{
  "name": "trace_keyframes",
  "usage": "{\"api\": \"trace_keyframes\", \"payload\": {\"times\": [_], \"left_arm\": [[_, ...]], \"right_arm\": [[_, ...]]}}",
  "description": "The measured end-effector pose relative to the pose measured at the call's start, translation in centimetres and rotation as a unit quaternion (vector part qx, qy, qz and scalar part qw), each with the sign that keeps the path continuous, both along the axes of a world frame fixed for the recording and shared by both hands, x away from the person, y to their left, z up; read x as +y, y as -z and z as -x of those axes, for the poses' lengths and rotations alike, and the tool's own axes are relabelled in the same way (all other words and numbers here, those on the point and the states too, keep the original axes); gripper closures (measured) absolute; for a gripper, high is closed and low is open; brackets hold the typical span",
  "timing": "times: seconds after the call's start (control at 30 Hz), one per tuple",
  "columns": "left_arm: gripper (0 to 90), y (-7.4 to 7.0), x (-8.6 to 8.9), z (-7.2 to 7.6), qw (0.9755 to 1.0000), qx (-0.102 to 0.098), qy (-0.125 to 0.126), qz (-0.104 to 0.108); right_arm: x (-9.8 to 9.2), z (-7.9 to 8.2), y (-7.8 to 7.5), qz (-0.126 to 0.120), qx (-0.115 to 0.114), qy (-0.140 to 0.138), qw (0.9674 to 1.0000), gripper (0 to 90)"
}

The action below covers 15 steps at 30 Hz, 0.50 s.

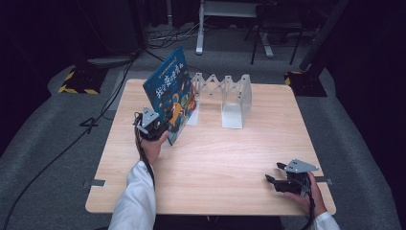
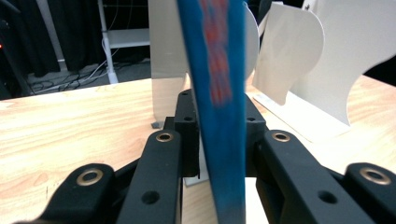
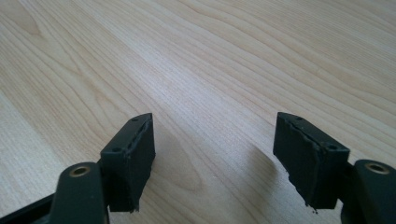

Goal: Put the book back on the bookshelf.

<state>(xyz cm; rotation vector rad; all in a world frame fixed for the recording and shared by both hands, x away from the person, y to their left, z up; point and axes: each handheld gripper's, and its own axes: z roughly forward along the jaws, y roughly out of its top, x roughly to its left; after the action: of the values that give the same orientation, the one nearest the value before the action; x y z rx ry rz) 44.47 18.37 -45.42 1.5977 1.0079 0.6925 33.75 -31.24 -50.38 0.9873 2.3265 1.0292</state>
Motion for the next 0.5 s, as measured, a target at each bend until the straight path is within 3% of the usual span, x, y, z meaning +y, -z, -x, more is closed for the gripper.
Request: {"api": "trace_keyframes", "payload": {"times": [0.07, 0.17, 0.23, 0.5], "left_arm": [[75.0, 0.0, 0.2, 0.1, 0.9999, 0.006, 0.009, 0.009], [73.3, 0.5, 0.1, 0.5, 0.9999, 0.01, 0.012, -0.002], [72.3, 0.7, 0.1, 0.8, 0.9997, 0.019, 0.017, 0.004], [74.0, 1.4, -1.4, 0.9, 0.9993, 0.023, -0.004, -0.028]], "right_arm": [[0.0, -0.1, 0.0, -0.001, 0.002, 0.003, 1.0, 29.5], [0.0, 0.0, 0.0, -0.001, 0.001, 0.004, 1.0, 29.3], [0.0, 0.0, 0.0, 0.001, 0.0, 0.003, 1.0, 29.4], [0.0, 0.0, 0.0, 0.002, -0.001, 0.002, 1.0, 29.5]]}}
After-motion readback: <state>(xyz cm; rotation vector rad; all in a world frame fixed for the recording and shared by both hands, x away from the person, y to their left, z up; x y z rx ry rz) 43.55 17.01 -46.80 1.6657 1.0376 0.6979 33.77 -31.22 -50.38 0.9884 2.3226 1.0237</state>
